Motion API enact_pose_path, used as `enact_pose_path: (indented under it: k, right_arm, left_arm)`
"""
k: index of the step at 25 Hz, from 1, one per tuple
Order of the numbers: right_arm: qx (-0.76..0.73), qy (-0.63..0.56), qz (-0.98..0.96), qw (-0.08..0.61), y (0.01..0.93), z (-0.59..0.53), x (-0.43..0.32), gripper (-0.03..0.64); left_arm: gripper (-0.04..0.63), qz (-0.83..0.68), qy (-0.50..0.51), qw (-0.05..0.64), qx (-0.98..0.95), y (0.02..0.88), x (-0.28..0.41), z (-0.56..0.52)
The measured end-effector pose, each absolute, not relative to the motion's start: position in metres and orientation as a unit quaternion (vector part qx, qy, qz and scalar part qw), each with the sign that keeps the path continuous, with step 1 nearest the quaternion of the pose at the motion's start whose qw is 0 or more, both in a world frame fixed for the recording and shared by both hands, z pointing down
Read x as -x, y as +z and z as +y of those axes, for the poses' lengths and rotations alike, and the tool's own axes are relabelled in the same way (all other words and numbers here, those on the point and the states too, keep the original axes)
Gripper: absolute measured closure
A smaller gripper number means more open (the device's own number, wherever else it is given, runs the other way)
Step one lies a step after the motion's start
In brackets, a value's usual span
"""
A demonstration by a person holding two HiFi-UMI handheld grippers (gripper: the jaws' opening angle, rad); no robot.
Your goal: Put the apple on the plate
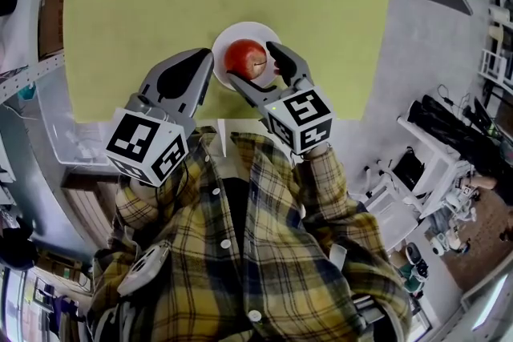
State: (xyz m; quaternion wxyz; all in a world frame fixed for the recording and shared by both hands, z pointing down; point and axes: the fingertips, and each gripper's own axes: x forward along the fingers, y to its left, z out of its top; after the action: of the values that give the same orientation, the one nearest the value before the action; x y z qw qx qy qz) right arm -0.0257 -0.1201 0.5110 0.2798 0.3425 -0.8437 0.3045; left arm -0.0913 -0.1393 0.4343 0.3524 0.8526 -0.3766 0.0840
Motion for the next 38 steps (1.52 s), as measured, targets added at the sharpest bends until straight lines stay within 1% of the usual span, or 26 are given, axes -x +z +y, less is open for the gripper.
enact_pose_path:
  k: [15, 27, 32, 38]
  right_arm:
    - [-0.347, 0.282, -0.862, 0.241, 0.459, -0.131, 0.03, 0.247]
    - [-0.357, 0.251, -0.883, 0.171, 0.381, -0.134, 0.02, 0.252]
    - [-0.361, 0.224, -0.895, 0.136, 0.339, -0.134, 0.018, 0.292]
    - [-0.374, 0.208, -0.899, 0.087, 0.296, -0.132, 0.012, 0.364]
  left_arm:
    - [0.588, -0.386, 0.061, 0.319, -0.863, 0.394, 0.09, -0.153]
    - [0.588, -0.392, 0.036, 0.271, -0.878, 0.332, 0.081, -0.154]
    - [0.588, -0.387, 0.025, 0.241, -0.89, 0.298, 0.074, -0.151]
    - [0.588, -0.371, 0.015, 0.217, -0.903, 0.266, 0.061, -0.14]
